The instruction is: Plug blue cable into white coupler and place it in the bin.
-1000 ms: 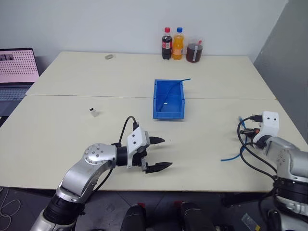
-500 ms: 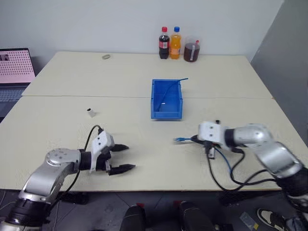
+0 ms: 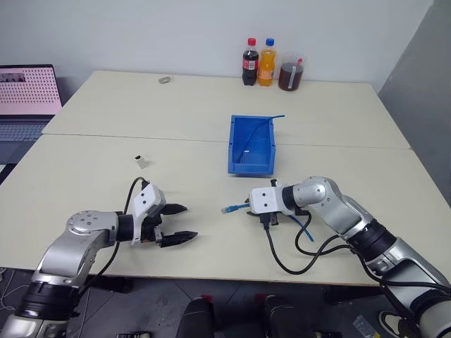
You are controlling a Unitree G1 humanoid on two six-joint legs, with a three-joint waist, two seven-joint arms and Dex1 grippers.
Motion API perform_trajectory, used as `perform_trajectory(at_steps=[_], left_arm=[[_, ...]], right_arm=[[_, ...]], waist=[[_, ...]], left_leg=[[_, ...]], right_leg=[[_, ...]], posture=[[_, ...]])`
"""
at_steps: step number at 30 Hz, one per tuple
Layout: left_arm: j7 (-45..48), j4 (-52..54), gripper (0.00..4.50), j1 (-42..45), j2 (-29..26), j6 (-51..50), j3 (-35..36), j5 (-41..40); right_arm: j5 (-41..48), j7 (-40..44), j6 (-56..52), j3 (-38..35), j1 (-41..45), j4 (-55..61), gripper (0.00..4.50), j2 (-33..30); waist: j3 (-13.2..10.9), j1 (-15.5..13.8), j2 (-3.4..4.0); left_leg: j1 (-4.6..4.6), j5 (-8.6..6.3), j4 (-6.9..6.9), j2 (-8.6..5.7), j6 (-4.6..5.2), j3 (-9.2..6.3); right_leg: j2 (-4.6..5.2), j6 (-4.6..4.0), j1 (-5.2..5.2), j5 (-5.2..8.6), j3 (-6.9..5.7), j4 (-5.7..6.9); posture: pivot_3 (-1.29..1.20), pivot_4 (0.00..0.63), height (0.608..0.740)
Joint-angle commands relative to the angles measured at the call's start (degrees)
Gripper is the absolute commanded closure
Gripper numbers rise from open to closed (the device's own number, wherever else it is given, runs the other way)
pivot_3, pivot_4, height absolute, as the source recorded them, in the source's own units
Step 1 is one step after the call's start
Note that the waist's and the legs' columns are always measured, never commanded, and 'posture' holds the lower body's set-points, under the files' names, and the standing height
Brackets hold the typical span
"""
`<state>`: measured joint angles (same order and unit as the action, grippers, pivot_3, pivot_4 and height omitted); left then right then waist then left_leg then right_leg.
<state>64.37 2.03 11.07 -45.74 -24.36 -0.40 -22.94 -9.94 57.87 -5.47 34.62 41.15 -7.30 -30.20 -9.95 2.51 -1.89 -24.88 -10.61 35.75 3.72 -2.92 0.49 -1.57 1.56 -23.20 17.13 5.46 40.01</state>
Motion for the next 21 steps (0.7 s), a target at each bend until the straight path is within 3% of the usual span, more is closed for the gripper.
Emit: perform_trajectory(at_steps=[1, 5, 13, 20, 21], left_arm=[[-0.7, -1.5, 0.00, 3.2, 2.4, 2.5, -2.4, 2.3], [-1.6, -5.1, 0.00, 7.4, 6.5, 5.3, -5.8, 5.7], [-3.2, -14.6, 0.00, 13.8, 12.4, 12.5, -11.5, 13.4], [-1.9, -19.2, 0.00, 17.1, 15.5, 15.4, -14.3, 16.8], [-1.7, -19.6, 0.18, 17.3, 15.7, 15.6, -14.7, 17.1]], right_arm=[[4.5, 4.5, -5.3, -4.0, -2.0, 6.4, 2.22, -1.3], [13.4, 5.5, -21.6, -10.8, -6.6, 17.5, 1.27, -1.5], [19.3, -0.3, -38.1, -17.6, -18.4, 34.3, 1.27, -4.7], [21.8, -7.3, -44.9, -20.8, -22.5, 40.3, 1.27, -3.6], [22.0, -8.1, -45.4, -21.1, -22.8, 40.8, 1.24, -3.5]], waist=[[0.0, -0.2, 0.00], [0.0, -0.7, -0.01], [0.0, -0.8, -0.04], [0.1, -0.7, -0.05], [0.1, -0.7, -0.05]], left_leg=[[0.00, 0.00, 0.00, 0.00, 0.00, 0.00], [-0.01, 0.00, 0.03, -0.01, 0.00, -0.03], [0.00, 0.00, 0.05, -0.02, 0.00, -0.07], [0.00, 0.00, 0.19, -0.03, 0.00, -0.07], [0.00, 0.00, 0.21, -0.03, 0.00, -0.07]], right_leg=[[0.00, 0.00, 0.00, 0.00, 0.00, 0.01], [-0.02, 0.00, 0.02, -0.01, 0.00, 0.02], [-0.04, 0.00, 0.05, -0.01, -0.02, 0.05], [-0.06, 0.45, 0.11, 0.03, 0.03, 0.06], [-0.06, 0.47, 0.11, 0.03, 0.03, 0.05]], posture=[[0.00, 0.150, 0.740], [0.00, 0.150, 0.740], [0.00, 0.150, 0.740], [0.00, 0.150, 0.740], [0.00, 0.150, 0.740]])
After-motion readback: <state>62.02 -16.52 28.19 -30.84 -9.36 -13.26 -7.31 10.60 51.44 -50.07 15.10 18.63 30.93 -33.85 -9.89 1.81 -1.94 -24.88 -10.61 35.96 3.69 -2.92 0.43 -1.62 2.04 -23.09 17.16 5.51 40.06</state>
